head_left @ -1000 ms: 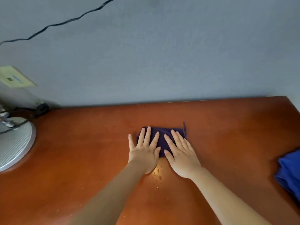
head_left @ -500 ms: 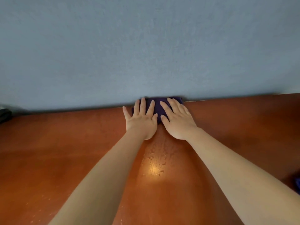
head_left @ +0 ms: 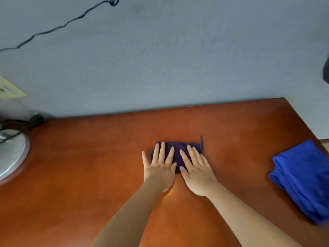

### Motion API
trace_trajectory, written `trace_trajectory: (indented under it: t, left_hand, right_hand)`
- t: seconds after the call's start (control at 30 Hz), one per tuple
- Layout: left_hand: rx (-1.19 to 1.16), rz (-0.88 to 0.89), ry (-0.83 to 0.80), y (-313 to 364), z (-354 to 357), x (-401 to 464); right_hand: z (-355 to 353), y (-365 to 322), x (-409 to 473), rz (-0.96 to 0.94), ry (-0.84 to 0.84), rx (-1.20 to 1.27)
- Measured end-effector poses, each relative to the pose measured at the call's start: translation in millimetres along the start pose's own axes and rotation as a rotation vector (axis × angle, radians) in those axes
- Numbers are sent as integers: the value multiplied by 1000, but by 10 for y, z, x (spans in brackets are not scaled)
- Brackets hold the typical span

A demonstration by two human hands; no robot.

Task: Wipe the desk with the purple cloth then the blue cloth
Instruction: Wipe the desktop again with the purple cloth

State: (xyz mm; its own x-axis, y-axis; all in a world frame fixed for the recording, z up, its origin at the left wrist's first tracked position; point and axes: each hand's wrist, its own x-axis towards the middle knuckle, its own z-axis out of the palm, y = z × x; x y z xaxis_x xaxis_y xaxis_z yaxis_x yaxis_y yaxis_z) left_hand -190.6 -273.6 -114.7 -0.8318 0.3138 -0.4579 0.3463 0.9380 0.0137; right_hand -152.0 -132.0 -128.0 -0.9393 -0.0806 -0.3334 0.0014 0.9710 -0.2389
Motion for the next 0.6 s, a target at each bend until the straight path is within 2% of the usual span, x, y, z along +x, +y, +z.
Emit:
trace_trajectory:
  t: [0.2,0.6]
  left_hand:
    - [26,22,26,28,-66,59]
    - [-30,-78,137,184,-711,1556]
  right_hand:
    - [-129,109,49,11,-7,9]
    - [-722,770,1517,-31,85,17]
